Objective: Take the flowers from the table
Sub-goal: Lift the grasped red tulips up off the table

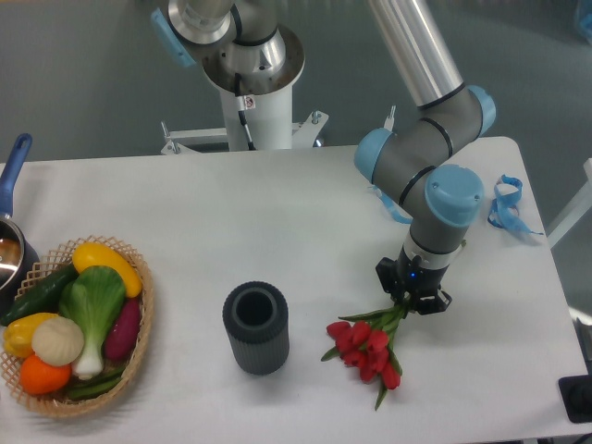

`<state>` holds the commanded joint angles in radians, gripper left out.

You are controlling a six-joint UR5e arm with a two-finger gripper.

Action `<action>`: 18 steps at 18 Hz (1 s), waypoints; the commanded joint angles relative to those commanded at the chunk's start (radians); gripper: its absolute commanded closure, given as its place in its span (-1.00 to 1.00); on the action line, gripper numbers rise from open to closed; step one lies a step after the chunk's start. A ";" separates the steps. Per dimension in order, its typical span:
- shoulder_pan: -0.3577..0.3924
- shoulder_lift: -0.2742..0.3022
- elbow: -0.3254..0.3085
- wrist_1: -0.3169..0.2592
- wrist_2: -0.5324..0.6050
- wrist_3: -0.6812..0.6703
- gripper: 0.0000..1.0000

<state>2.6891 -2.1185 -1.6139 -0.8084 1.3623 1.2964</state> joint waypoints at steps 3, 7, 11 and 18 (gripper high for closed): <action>0.000 0.052 0.016 0.002 -0.084 -0.060 0.89; 0.005 0.173 0.028 0.002 -0.259 -0.159 0.89; 0.012 0.250 0.051 0.002 -0.408 -0.307 0.89; 0.047 0.362 0.003 0.003 -0.640 -0.382 0.89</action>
<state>2.7365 -1.7565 -1.6105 -0.8053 0.7228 0.9142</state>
